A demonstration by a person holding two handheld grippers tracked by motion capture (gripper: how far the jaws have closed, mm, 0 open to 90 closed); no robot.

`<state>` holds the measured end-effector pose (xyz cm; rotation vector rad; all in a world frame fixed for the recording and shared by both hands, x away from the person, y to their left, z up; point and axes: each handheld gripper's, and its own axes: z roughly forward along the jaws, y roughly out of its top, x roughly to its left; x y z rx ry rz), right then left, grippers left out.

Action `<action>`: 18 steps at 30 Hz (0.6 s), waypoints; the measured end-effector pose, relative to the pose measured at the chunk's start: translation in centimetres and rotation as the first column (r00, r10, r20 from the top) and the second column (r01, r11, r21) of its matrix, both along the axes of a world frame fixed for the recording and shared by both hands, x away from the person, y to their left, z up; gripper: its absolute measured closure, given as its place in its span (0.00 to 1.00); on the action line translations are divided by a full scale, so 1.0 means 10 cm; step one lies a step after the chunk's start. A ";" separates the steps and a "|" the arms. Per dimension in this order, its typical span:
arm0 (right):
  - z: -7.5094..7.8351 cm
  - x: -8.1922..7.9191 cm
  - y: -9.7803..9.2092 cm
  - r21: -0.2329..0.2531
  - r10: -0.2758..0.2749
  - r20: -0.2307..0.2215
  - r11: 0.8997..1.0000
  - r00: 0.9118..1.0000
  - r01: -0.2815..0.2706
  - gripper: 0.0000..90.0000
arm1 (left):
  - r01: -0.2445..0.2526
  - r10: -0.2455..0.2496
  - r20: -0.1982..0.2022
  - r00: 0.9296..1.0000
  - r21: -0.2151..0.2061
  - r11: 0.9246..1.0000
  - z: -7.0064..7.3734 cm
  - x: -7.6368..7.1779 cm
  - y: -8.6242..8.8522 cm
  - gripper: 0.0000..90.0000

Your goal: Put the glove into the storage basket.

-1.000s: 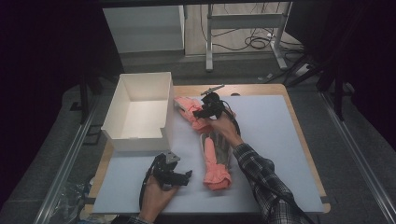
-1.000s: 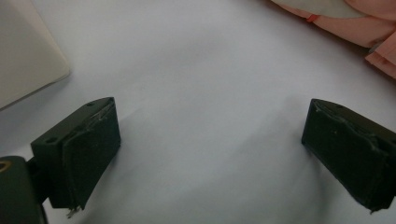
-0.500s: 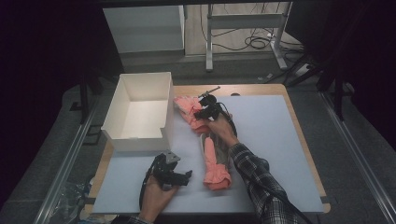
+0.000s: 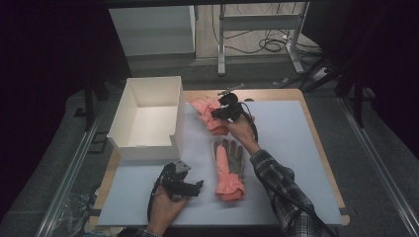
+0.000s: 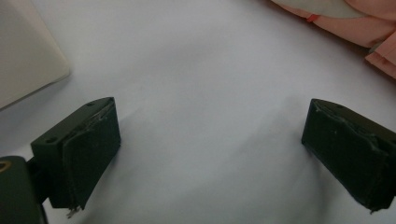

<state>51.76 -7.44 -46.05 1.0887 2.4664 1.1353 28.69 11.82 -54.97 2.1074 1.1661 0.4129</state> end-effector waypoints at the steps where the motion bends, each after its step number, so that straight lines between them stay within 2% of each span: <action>1: 0.03 -0.02 -0.03 0.006 -0.001 0.001 1.000 1.000 0.001 0.85 | 0.000 0.000 0.000 1.000 0.000 1.000 0.00 0.00 0.00 0.05; 5: 0.13 -0.10 -0.13 0.024 -0.005 0.009 1.000 1.000 0.005 0.85 | -0.001 0.001 0.001 1.000 -0.002 1.000 0.00 0.00 0.00 0.05; 8: 0.22 -0.23 -0.25 0.040 -0.003 0.026 0.999 1.000 0.002 0.86 | 0.000 0.000 0.000 1.000 -0.001 1.000 0.00 0.00 0.00 0.05; 18: 0.39 -0.72 -0.54 0.079 0.016 0.058 0.997 0.998 -0.021 0.90 | 0.000 0.000 0.001 1.000 -0.001 1.000 0.00 0.00 0.00 0.05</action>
